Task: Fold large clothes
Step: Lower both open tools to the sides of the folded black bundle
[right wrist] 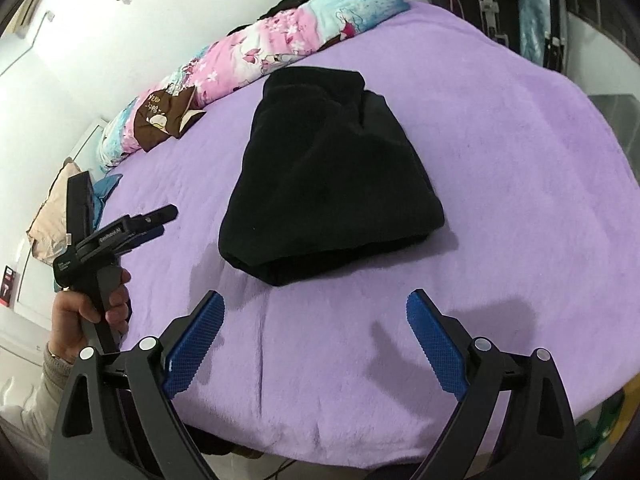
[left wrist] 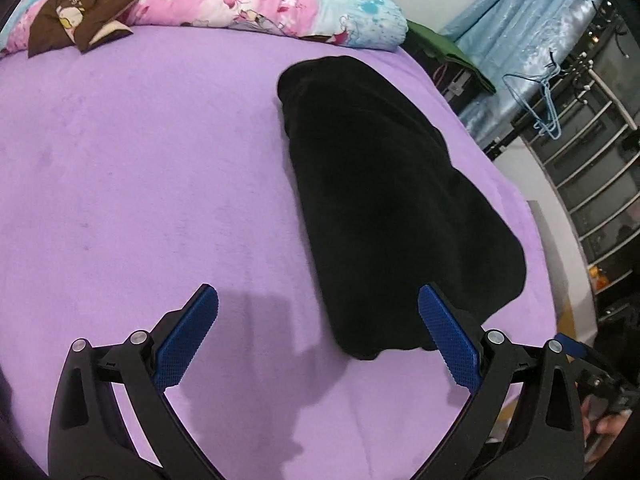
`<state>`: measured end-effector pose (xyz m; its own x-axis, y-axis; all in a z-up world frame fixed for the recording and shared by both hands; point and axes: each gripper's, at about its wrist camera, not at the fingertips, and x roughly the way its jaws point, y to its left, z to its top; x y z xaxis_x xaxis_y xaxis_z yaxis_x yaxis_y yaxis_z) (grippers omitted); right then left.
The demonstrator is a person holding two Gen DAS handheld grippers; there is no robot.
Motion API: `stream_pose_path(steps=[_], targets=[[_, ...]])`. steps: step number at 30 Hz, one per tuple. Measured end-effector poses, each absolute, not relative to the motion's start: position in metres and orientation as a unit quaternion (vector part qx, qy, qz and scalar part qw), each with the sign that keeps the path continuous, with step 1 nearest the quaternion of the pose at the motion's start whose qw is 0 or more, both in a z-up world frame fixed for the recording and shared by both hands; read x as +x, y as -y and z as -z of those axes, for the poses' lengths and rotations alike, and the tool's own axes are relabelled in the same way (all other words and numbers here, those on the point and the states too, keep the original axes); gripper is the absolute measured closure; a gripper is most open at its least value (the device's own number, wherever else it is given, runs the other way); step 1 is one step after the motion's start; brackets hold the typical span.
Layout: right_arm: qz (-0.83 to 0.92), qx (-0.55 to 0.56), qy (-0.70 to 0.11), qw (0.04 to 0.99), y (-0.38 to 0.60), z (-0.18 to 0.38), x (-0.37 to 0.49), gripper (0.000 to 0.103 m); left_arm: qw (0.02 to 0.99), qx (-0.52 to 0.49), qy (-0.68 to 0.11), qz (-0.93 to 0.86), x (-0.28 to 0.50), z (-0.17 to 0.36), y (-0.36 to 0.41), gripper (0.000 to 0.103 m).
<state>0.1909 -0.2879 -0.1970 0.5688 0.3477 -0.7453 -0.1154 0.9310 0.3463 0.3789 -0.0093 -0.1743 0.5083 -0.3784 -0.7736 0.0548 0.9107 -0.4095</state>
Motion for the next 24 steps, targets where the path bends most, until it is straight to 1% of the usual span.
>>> stream_pose_path(steps=[9, 12, 21, 24], targets=[[-0.13, 0.109, -0.436, 0.884, 0.299, 0.185, 0.229, 0.012, 0.841, -0.19, -0.476, 0.172, 0.411, 0.183, 0.02, 0.006], [-0.129, 0.114, -0.44, 0.881, 0.306, 0.187, 0.251, 0.012, 0.831, -0.212, -0.48, 0.184, 0.423, 0.191, 0.018, 0.006], [-0.12, 0.115, -0.454, 0.875, 0.32, 0.201, 0.312, 0.012, 0.778, -0.296, -0.51, 0.218, 0.456, 0.233, 0.007, 0.006], [-0.119, 0.111, -0.456, 0.875, 0.323, 0.203, 0.33, 0.012, 0.767, -0.308, -0.515, 0.226, 0.461, 0.242, 0.006, 0.006]])
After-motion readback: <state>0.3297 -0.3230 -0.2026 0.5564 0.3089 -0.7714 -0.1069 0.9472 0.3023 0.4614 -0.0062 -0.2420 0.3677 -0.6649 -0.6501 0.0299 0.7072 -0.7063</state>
